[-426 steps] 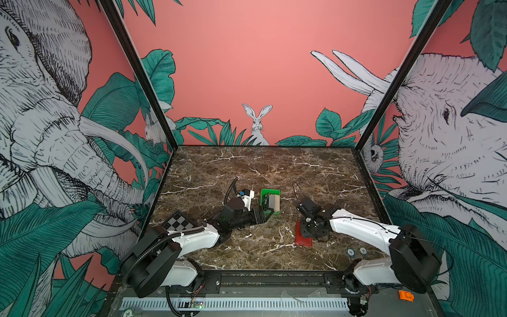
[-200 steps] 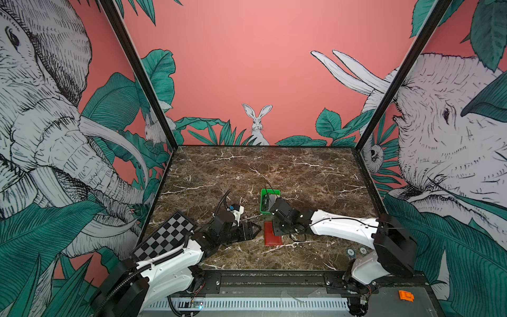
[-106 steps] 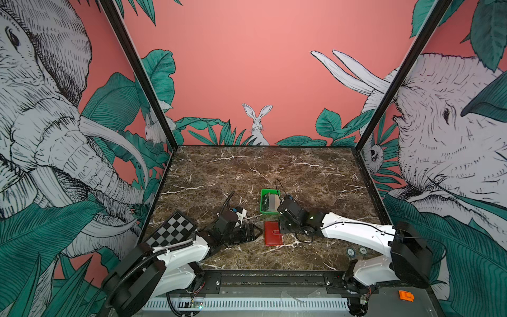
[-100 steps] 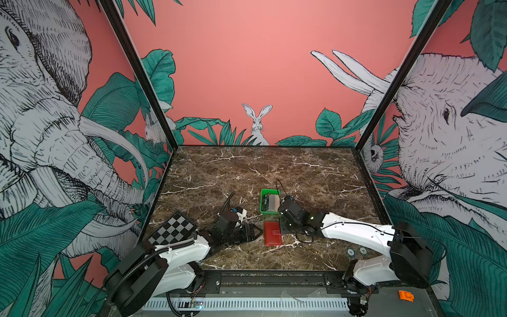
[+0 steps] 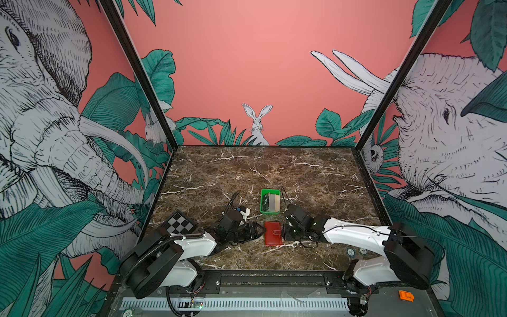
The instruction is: Put the credit cards into the card holder
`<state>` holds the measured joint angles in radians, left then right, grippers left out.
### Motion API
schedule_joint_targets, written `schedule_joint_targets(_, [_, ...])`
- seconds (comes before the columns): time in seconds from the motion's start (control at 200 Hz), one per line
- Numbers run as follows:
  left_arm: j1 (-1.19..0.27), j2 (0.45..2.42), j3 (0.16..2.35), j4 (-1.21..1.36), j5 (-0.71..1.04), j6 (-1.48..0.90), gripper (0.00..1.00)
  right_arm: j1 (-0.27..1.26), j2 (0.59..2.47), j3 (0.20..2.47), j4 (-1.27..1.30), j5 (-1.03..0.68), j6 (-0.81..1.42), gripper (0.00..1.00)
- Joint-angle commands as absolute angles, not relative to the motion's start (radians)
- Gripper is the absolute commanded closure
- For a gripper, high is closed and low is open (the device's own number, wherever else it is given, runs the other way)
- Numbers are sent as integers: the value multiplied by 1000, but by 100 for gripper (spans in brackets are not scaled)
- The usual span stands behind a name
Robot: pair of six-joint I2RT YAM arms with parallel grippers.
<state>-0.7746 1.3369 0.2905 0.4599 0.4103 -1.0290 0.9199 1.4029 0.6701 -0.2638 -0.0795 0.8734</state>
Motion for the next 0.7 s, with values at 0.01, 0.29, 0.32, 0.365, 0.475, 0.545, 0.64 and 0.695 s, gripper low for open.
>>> schedule_joint_targets(0.01, [-784, 1388, 330, 476, 455, -1045, 28, 916, 1383, 659, -190, -65, 904, 69])
schedule_joint_targets(0.29, [-786, 1434, 347, 449, 523, -1021, 32, 916, 1376, 590, -64, -40, 976, 70])
schedule_joint_targets(0.32, [-786, 1434, 345, 447, 521, -1017, 32, 915, 1375, 588, -62, -36, 980, 70])
schedule_joint_targets(0.365, [-786, 1437, 338, 455, 516, -1015, 32, 912, 1382, 597, -71, -40, 980, 70])
schedule_joint_targets(0.475, [-787, 1451, 331, 490, 509, -1020, 33, 913, 1409, 614, -84, -54, 974, 71])
schedule_joint_targets(0.545, [-789, 1462, 332, 507, 508, -1023, 33, 912, 1416, 599, -55, -52, 992, 73])
schedule_joint_targets(0.64, [-795, 1476, 333, 520, 503, -1028, 33, 908, 1427, 587, -21, -69, 995, 73])
schedule_joint_targets(0.695, [-798, 1488, 335, 529, 503, -1029, 33, 907, 1436, 588, -18, -71, 993, 73])
